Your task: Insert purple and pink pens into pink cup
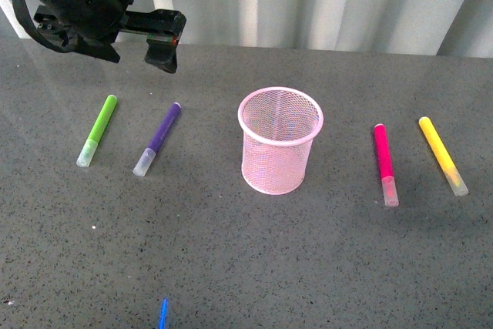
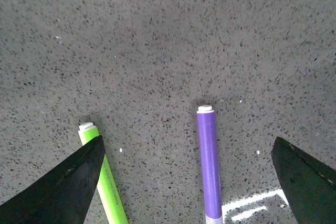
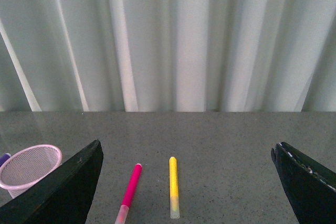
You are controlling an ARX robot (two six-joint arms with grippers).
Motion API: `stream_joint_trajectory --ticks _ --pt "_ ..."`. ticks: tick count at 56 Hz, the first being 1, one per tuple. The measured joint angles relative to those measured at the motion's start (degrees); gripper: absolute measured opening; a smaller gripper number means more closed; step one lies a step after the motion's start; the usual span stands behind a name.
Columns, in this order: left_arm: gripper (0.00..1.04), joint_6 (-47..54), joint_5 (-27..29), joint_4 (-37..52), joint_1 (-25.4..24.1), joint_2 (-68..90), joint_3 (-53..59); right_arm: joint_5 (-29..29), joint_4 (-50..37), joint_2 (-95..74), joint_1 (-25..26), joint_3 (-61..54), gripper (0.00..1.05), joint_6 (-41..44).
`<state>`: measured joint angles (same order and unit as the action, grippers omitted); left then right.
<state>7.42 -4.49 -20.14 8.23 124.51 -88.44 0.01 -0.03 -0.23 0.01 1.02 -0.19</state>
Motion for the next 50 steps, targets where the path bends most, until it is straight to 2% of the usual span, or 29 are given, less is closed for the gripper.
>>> stream_joint_trajectory --ticks 8,23,50 --pt "0.98 2.75 0.44 -3.02 -1.03 1.86 -0.44 0.00 0.00 0.00 0.00 0.00 0.98 0.00" --pt "0.98 3.45 -0.07 -3.48 -1.16 3.58 -0.90 0.00 0.00 0.00 0.00 0.00 0.98 0.00" --pt "0.98 2.80 -0.57 -1.77 3.67 7.54 -2.01 0.00 0.00 0.00 0.00 0.00 0.98 0.00"
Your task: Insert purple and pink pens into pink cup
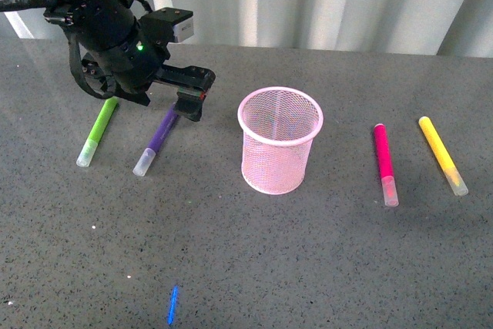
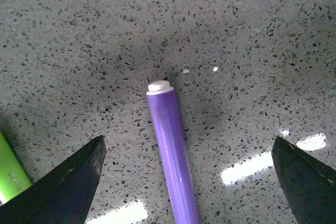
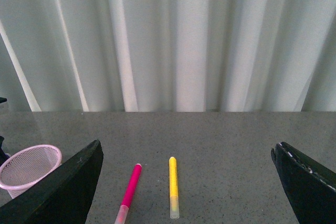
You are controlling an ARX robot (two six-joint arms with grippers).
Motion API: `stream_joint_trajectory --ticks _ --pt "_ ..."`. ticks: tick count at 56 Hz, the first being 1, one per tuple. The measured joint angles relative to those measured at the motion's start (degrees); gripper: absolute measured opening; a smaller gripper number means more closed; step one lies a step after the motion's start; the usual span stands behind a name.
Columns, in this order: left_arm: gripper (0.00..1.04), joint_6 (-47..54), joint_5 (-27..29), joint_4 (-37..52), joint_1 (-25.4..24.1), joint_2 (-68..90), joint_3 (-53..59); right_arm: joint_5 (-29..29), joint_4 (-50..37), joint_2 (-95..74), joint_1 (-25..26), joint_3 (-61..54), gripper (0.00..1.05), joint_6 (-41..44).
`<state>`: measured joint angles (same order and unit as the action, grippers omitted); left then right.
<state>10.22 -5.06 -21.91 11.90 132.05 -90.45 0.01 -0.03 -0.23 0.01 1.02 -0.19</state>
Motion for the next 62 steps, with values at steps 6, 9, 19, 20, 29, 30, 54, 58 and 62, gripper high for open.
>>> stream_joint_trajectory --ticks 6,9,19,20,29,30,54,58,62 --pt "0.98 0.02 0.39 0.55 0.35 0.85 -0.39 0.00 0.00 0.00 0.00 0.00 0.98 0.00" --pt "0.98 0.04 0.79 0.61 0.39 1.22 -0.76 0.00 0.00 0.00 0.00 0.00 0.98 0.00" --pt "0.98 0.26 1.90 0.85 0.50 2.62 -1.73 0.00 0.00 0.00 0.00 0.00 0.98 0.00" --pt "0.98 0.26 1.88 0.90 0.50 2.69 -1.75 0.00 0.00 0.00 0.00 0.00 0.98 0.00" --pt "0.98 0.57 2.91 1.49 0.77 3.98 -2.03 0.00 0.00 0.00 0.00 0.00 0.98 0.00" --pt "0.98 0.61 2.95 1.57 0.77 4.04 -2.03 0.00 0.00 0.00 0.00 0.00 0.98 0.00" --pt "0.29 1.05 4.26 6.49 2.86 4.57 -1.53 0.00 0.00 0.00 0.00 0.00 0.98 0.00" --pt "0.14 -0.35 4.39 7.65 2.58 4.55 -1.53 0.00 0.00 0.00 0.00 0.00 0.98 0.00" --pt "0.13 -1.77 4.52 8.90 2.19 4.24 -1.46 0.00 0.00 0.00 0.00 0.00 0.98 0.00"
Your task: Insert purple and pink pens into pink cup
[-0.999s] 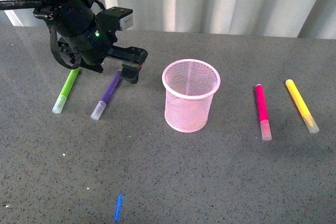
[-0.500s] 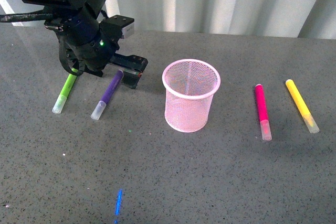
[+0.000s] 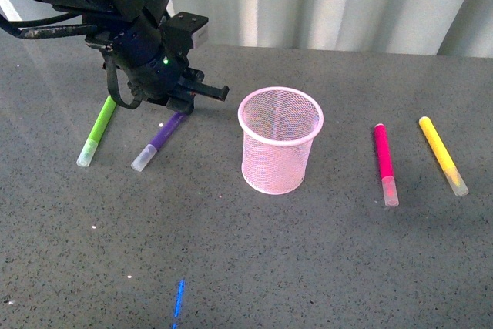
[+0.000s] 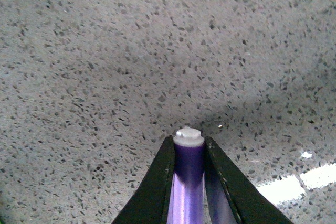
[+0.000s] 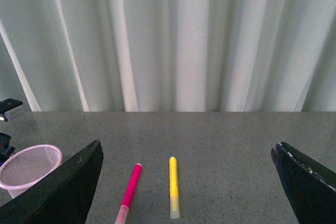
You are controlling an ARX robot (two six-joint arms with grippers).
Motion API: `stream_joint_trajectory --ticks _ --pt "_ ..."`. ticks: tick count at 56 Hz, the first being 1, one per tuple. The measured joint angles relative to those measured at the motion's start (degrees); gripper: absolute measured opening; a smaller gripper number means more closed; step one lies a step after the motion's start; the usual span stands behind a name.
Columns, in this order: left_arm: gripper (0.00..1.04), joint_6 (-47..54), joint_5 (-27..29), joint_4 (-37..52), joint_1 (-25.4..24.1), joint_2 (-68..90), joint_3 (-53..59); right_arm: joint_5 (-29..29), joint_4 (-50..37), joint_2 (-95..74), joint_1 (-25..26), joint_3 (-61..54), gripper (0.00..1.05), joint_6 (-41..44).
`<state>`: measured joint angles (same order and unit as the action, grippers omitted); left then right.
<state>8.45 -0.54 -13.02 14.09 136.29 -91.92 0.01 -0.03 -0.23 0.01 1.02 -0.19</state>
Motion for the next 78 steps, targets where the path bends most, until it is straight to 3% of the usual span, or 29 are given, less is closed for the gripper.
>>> stream_joint_trajectory --ticks 19,37,47,55,70,78 --pt "0.12 -2.47 0.42 6.23 -1.33 -4.96 2.67 -0.02 0.00 0.00 0.00 0.00 0.98 0.00" --pt "0.12 -16.79 -0.46 33.27 -1.88 -20.35 14.78 0.00 0.00 0.00 0.00 0.00 0.98 0.00" --pt "0.12 -27.10 0.11 48.57 1.05 -29.64 24.20 0.00 0.00 0.00 0.00 0.00 0.98 0.00" --pt "0.12 -33.40 -0.46 60.19 6.23 -34.29 33.16 0.00 0.00 0.00 0.00 0.00 0.98 0.00" --pt "0.12 -34.51 1.33 71.17 11.41 -29.97 38.14 0.00 0.00 0.00 0.00 0.00 0.98 0.00" --pt "0.12 -35.28 3.17 74.44 11.54 -23.15 38.27 -0.02 0.00 0.00 0.00 0.00 0.98 0.00"
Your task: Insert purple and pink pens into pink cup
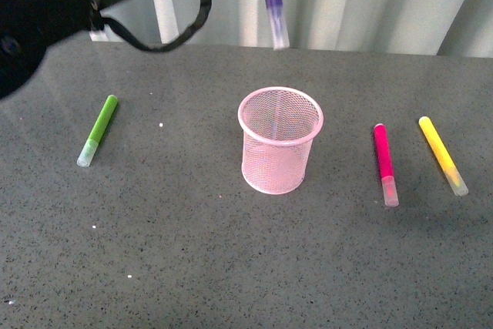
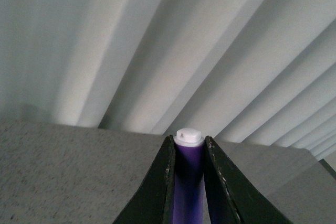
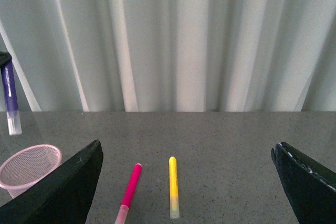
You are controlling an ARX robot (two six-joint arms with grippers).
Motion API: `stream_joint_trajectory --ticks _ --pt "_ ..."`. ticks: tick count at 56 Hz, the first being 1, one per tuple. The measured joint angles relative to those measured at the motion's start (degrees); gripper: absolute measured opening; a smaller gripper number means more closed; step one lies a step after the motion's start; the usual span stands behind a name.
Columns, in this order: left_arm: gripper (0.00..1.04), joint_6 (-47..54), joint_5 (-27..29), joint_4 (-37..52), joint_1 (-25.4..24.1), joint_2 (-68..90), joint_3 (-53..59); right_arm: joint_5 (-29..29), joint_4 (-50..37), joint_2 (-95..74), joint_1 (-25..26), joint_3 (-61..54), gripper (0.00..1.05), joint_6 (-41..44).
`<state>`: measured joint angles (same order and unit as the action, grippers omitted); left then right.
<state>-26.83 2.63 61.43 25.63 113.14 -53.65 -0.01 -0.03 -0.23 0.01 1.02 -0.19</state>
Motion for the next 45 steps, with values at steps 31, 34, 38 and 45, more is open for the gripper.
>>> stream_joint_trajectory --ticks 31,34,38,45 --pt "0.12 -5.38 3.50 5.38 1.25 6.01 3.13 0.02 0.00 0.00 0.00 0.00 0.98 0.00" --pt "0.12 -5.66 3.89 5.81 1.99 6.25 3.48 0.02 0.00 0.00 0.00 0.00 0.98 0.00" --pt "0.12 -5.84 4.00 6.08 2.67 6.62 3.56 0.00 0.00 0.00 0.00 0.00 0.98 0.00" --pt "0.12 -5.79 4.33 6.14 3.06 6.86 3.56 0.02 0.00 0.00 0.00 0.00 0.98 0.00"
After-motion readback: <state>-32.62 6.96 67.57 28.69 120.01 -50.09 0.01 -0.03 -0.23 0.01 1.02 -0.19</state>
